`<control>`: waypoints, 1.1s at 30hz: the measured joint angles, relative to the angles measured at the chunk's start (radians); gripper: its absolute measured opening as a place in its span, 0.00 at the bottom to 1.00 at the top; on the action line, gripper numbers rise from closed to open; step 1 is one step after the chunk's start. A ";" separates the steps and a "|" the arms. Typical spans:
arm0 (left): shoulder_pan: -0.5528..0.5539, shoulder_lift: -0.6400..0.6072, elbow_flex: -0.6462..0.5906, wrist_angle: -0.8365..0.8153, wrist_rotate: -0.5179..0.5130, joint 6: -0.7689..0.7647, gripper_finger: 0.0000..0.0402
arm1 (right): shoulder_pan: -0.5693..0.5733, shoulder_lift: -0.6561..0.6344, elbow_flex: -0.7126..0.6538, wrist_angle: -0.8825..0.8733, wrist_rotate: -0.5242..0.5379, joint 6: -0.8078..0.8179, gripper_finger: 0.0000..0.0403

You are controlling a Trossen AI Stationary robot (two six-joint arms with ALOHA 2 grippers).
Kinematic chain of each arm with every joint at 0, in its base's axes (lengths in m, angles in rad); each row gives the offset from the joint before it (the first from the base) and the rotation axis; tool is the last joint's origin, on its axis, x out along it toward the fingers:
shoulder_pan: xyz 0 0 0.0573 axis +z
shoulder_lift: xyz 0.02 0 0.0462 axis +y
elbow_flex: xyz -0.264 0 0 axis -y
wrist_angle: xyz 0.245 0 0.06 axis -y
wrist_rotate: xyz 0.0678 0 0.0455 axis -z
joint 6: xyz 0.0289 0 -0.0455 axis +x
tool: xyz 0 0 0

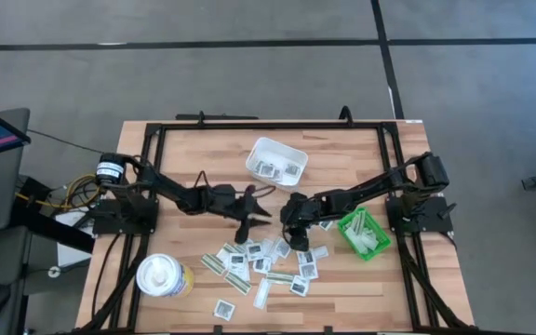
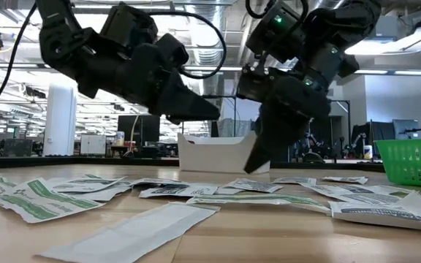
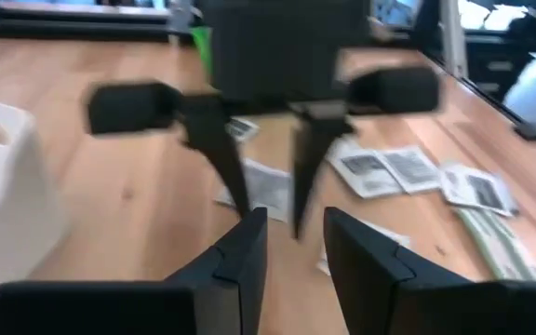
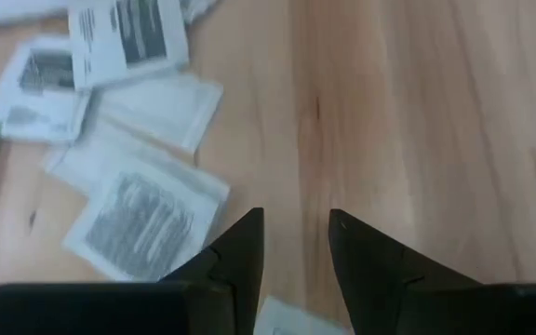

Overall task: Pick & Place First Aid Supplies
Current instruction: Put the towelette pack into the white bin

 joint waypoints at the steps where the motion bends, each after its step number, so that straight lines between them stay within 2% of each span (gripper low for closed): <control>1: -0.010 0.000 0.000 -0.002 -0.001 0.001 0.27 | 0.004 -0.010 0.008 -0.031 0.001 0.000 0.29; 7: -0.022 0.000 0.000 0.001 -0.007 0.029 0.27 | 0.041 -0.104 0.105 -0.239 0.004 0.022 0.27; 14: -0.022 0.000 0.000 -0.006 -0.027 0.020 0.27 | 0.100 -0.212 0.072 -0.517 0.035 0.190 0.27; 16: -0.022 0.000 0.000 -0.007 -0.028 0.008 0.27 | 0.118 -0.228 0.028 -0.530 0.075 0.232 0.27; 20: -0.022 0.000 0.000 -0.007 -0.028 0.002 0.27 | 0.107 -0.244 -0.042 -0.526 0.080 0.269 0.27; 33: -0.022 0.000 0.000 -0.003 -0.035 0.028 0.27 | -0.075 -0.223 -0.059 -0.536 0.134 0.364 0.27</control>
